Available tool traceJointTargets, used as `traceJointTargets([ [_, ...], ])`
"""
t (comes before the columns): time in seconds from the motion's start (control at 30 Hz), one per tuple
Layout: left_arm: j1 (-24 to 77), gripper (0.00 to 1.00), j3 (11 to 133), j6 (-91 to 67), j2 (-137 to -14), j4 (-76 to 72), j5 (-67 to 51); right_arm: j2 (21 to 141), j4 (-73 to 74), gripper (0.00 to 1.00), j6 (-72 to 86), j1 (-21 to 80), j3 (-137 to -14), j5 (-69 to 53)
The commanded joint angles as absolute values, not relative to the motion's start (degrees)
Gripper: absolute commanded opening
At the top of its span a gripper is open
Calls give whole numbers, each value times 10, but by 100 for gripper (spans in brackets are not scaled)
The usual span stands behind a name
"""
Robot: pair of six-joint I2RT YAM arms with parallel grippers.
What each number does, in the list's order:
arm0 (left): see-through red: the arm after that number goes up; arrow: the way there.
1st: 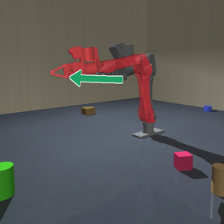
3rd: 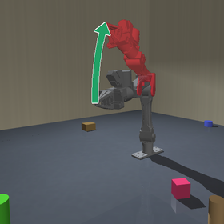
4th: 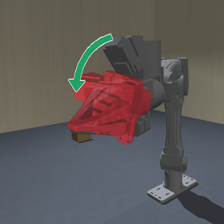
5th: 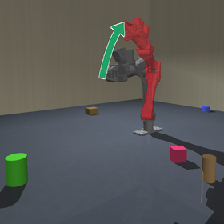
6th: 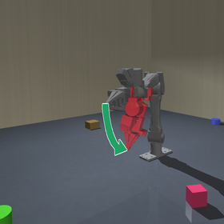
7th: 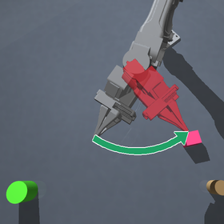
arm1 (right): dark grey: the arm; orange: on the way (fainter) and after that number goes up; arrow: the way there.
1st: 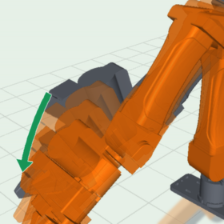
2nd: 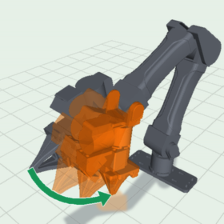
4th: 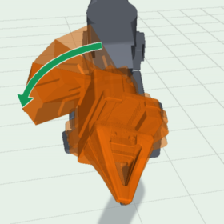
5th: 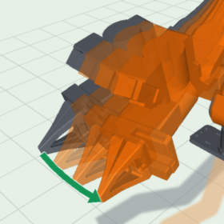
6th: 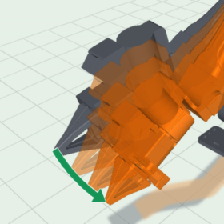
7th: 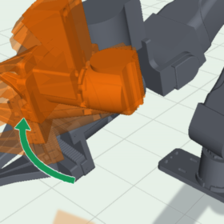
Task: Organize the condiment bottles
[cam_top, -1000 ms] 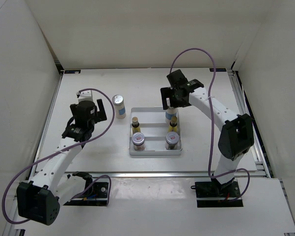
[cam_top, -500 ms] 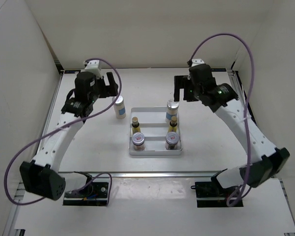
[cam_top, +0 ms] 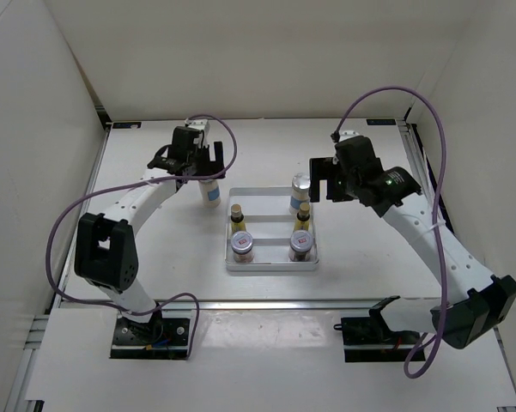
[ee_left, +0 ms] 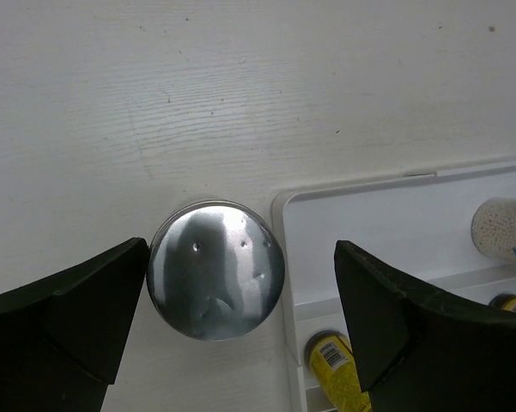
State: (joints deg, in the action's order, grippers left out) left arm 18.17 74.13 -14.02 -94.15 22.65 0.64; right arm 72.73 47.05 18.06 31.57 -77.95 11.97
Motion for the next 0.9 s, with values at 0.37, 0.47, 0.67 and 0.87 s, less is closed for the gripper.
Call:
traceJointTargets([
  [0.37,185,51,788,-152,-955,269,-26,685,461,100,194,316,-746,106],
  [0.47,185,39,831,-152,-950,300,-39,685,461,100,194,316,-741,112],
  [0.67,201,30,892,-139,-901,320,-33,674,461,100,189,316,-741,117],
  [0.87,231,29,914,-133,-873,320,-73,674,461,100,189,316,-736,123],
])
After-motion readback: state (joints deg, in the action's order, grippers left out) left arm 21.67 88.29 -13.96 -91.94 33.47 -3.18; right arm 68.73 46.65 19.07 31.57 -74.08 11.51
